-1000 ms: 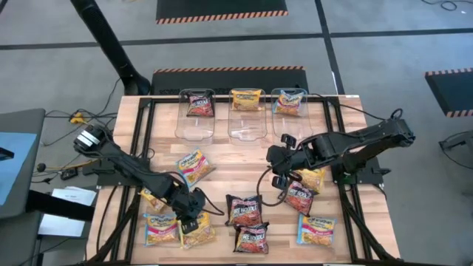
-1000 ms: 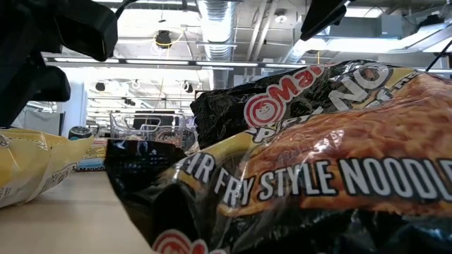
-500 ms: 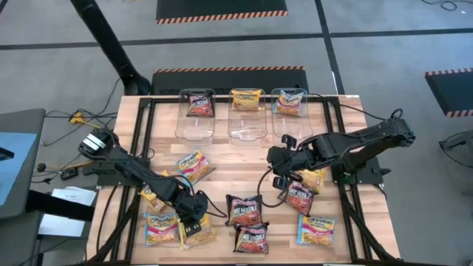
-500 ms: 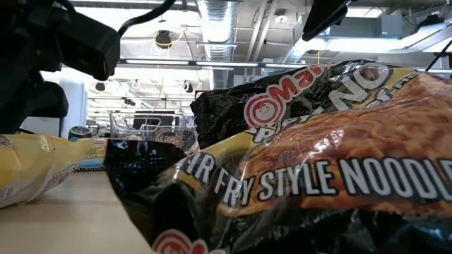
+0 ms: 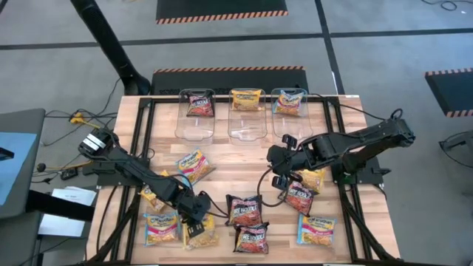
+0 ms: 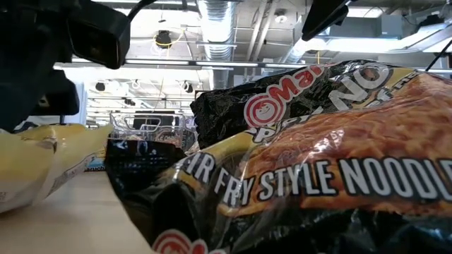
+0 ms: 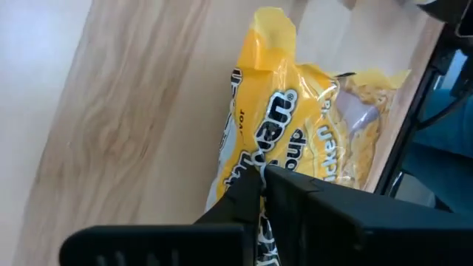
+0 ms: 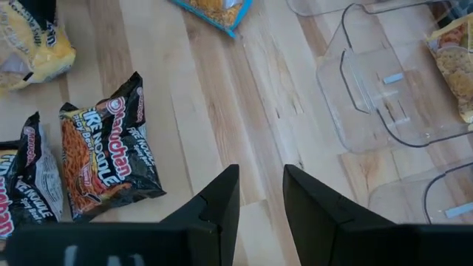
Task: Sort Maruchan noodles
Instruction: Put the yellow noodle pack into the center transparent bin
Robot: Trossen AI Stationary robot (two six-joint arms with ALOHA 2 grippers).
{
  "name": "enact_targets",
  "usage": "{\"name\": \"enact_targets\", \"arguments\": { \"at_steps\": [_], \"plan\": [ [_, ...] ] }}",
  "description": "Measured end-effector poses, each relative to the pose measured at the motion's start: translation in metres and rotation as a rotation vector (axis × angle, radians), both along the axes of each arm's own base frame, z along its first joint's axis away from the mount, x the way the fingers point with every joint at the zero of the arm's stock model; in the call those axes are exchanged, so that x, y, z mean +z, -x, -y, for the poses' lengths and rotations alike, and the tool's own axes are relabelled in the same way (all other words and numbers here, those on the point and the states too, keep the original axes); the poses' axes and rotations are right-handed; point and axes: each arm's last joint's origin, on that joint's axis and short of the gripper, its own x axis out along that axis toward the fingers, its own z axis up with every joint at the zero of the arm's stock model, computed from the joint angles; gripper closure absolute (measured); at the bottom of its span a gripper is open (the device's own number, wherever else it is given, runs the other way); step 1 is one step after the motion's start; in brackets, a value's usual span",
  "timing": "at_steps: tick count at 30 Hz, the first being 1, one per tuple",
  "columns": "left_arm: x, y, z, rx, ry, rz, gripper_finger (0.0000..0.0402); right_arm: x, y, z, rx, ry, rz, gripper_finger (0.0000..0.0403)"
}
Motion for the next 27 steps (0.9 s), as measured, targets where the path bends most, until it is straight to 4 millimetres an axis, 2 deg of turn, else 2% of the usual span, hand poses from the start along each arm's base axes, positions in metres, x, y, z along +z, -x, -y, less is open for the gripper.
{"name": "enact_targets", "arguments": {
  "at_steps": [13, 18, 24, 27],
  "plan": [
    [0.007, -0.009, -0.008, -0.047, 0.023, 0.08, 0.0401, 0.0, 0.0, 0.0, -0.051, -0.047, 0.015, 0.0275],
    [0.014, -0.011, -0.016, -0.068, 0.036, 0.106, 0.0401, 0.0, 0.0, -0.001, -0.077, -0.113, 0.014, 0.0275],
    [0.03, -0.011, -0.031, -0.078, 0.054, 0.154, 0.0401, 0.0, 0.0, -0.003, -0.069, -0.119, 0.014, 0.0275],
    [0.031, -0.011, -0.039, -0.085, 0.047, 0.147, 0.0401, 0.0, 0.0, -0.003, -0.068, -0.12, 0.014, 0.0275]
  ]
}}
